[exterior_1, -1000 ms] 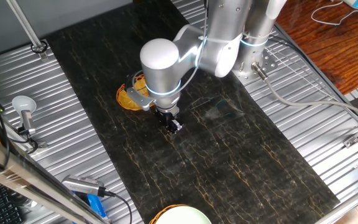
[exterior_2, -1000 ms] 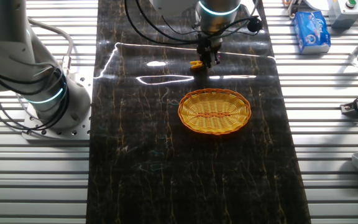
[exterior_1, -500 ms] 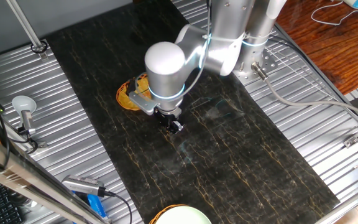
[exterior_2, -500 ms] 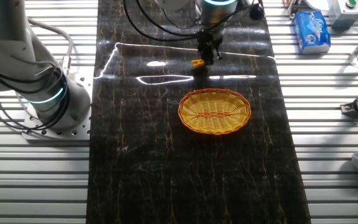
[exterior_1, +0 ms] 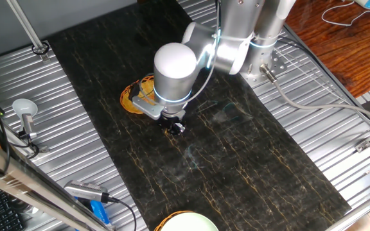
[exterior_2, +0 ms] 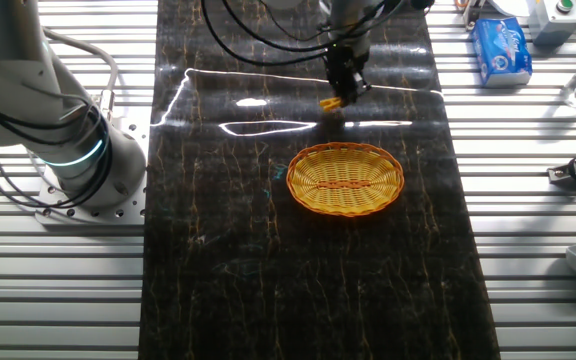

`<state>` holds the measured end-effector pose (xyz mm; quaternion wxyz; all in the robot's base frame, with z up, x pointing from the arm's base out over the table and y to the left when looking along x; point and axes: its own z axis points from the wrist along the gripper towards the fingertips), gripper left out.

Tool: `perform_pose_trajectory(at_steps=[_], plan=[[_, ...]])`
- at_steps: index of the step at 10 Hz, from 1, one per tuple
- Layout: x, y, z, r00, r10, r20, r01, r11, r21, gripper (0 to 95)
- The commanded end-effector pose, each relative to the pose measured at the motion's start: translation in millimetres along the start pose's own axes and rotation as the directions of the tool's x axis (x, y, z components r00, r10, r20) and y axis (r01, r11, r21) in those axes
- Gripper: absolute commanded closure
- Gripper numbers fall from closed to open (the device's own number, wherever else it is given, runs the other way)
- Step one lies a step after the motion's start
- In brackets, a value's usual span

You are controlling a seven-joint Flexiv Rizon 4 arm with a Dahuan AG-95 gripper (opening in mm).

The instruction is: Use a clamp

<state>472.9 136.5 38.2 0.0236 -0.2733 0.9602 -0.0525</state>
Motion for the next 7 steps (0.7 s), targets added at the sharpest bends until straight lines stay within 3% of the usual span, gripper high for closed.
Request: perform_pose_trajectory(at_steps=[1,4,7], plan=[[-0.1,-16.9,-6.8,0.998,-0.065,0.017,0.064,0.996,0.058,95.0],[3.3,-29.7,-12.2,0.991,-0.124,0.045,0.116,0.983,0.14,95.0],[7.7,-42.4,-14.9,0.987,-0.141,0.074,0.128,0.979,0.156,95.0]])
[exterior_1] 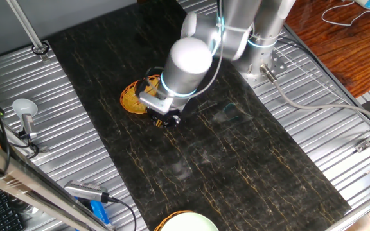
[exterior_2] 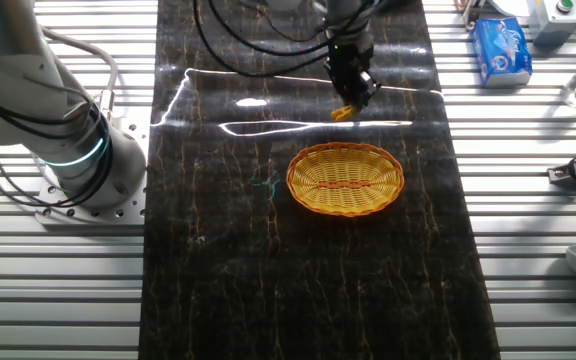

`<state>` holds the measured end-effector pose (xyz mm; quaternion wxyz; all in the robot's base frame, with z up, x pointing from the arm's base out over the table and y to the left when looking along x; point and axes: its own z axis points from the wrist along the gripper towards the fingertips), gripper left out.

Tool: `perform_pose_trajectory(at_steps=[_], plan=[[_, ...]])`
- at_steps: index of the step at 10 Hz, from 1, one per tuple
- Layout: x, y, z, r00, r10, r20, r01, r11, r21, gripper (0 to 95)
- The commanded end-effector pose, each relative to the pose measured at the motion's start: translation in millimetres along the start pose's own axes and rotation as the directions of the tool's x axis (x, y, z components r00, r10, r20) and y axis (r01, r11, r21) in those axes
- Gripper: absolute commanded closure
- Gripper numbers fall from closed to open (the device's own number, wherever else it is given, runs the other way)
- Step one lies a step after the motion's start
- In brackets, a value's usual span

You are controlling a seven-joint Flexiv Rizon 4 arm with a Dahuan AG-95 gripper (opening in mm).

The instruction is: Use a clamp

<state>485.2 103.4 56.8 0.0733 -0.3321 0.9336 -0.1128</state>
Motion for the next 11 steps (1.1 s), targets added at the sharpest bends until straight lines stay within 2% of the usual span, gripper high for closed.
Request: perform_pose_trajectory(at_steps=[1,2,3,4,5,6,7,8,10,11], plan=[[2.5,-6.1,3.1,1.0,-0.009,0.021,0.008,1.0,0.013,95.0],[1.9,-6.0,5.2,1.0,-0.001,0.021,0.001,1.0,0.01,95.0],[-2.9,-6.4,7.4,0.999,0.034,-0.018,-0.034,0.999,-0.028,95.0],[-10.5,-5.9,7.6,0.991,0.116,-0.073,-0.125,0.984,-0.128,95.0],[-14.6,-6.6,7.4,0.987,0.131,-0.095,-0.143,0.979,-0.145,95.0],[-19.2,-8.6,6.9,0.981,0.152,-0.119,-0.172,0.967,-0.186,95.0],[-23.8,-12.8,5.1,0.979,0.148,-0.14,-0.175,0.963,-0.203,95.0],[-27.8,-19.2,2.1,0.979,0.141,-0.15,-0.174,0.956,-0.237,95.0],[-31.4,-26.4,-1.8,0.977,0.13,-0.167,-0.173,0.946,-0.273,95.0],[-31.2,-28.3,-2.8,0.979,0.123,-0.166,-0.167,0.943,-0.288,95.0]])
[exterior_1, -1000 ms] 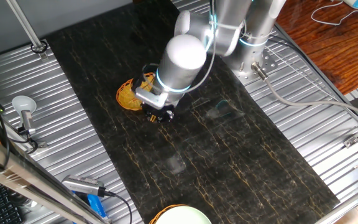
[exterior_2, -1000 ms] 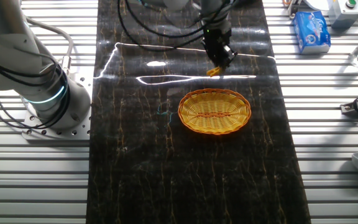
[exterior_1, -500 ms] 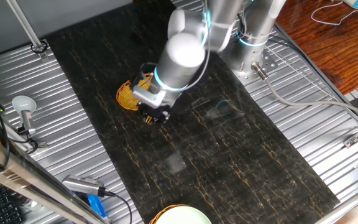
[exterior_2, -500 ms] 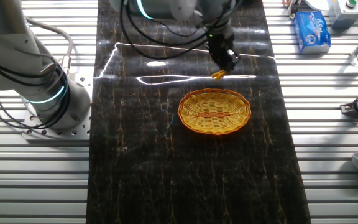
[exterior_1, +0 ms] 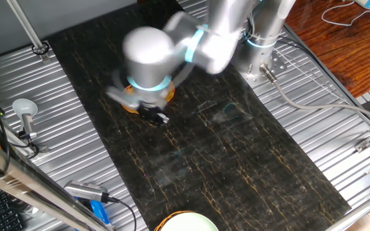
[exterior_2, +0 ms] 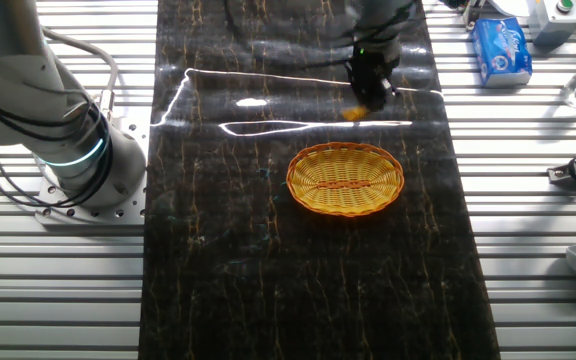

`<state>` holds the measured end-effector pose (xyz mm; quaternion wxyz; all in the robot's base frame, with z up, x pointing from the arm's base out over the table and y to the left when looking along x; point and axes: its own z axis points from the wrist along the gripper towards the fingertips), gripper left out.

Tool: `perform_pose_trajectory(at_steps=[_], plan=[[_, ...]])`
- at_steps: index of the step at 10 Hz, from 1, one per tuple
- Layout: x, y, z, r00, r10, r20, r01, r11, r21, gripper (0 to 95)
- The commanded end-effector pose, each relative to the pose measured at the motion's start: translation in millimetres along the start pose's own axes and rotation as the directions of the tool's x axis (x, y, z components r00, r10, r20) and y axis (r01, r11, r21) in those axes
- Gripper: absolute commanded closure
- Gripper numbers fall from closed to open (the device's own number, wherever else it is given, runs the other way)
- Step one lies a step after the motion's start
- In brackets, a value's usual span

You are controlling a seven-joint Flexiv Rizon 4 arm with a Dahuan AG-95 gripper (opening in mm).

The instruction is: Use a clamp

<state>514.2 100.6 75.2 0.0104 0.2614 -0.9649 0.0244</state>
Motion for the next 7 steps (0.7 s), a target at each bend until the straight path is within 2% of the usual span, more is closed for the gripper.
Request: perform_pose_trajectory(at_steps=[1,3,7], plan=[[-11.0,-5.5,6.8,0.999,-0.013,-0.035,0.01,0.996,-0.087,95.0],[-11.1,-9.8,9.8,0.999,-0.018,-0.028,0.015,0.996,-0.093,95.0],[-10.3,-13.4,10.5,0.998,-0.04,-0.041,0.036,0.994,-0.099,95.0]])
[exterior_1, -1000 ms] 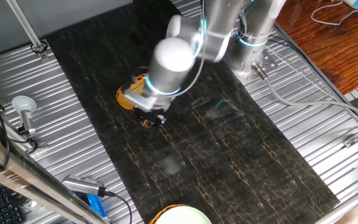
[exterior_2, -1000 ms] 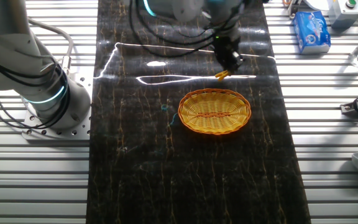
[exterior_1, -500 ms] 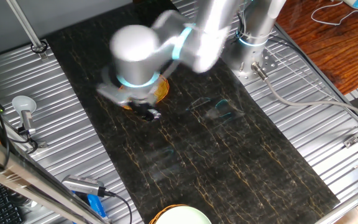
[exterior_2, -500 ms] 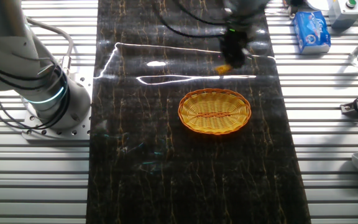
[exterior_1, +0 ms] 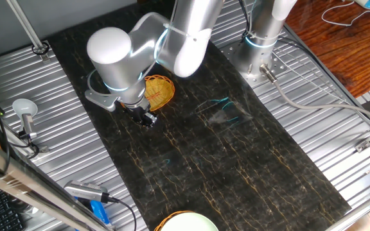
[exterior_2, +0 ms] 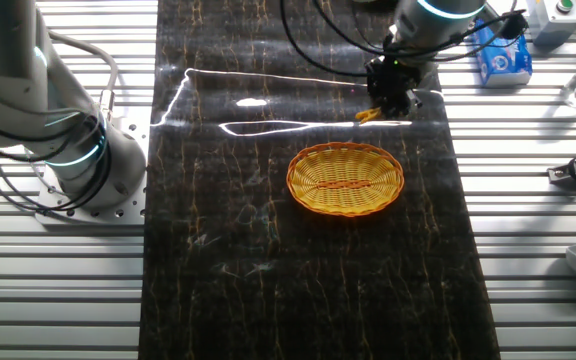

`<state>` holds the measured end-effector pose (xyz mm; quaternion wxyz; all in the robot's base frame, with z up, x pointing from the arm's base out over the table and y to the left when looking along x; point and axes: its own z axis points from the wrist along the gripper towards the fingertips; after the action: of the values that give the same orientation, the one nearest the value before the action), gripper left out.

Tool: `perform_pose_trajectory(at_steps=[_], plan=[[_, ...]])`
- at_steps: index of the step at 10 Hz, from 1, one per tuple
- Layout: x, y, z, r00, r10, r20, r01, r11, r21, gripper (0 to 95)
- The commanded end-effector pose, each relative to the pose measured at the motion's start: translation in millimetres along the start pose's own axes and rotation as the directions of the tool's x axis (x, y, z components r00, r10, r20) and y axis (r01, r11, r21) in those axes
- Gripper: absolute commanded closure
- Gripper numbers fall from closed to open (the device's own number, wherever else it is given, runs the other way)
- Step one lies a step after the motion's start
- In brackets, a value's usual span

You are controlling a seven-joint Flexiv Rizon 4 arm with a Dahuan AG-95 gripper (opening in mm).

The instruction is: Use a clamp

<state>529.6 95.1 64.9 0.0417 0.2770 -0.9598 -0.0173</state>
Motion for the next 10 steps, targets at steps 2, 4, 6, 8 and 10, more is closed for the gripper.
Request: perform_pose_trajectory(at_steps=[2,4,6,8,10], plan=[[1.2,-2.3,0.7,1.0,-0.002,-0.01,0.002,1.0,-0.008,95.0],[1.0,-2.7,0.4,1.0,0.004,-0.024,-0.005,1.0,-0.017,95.0],[0.5,-4.4,-1.7,1.0,0.004,-0.029,-0.004,1.0,-0.019,95.0],[0.7,-7.5,-4.9,0.999,0.004,-0.036,-0.005,1.0,-0.022,95.0],[1.6,-10.2,-6.2,0.999,0.007,-0.04,-0.008,1.0,-0.023,95.0]])
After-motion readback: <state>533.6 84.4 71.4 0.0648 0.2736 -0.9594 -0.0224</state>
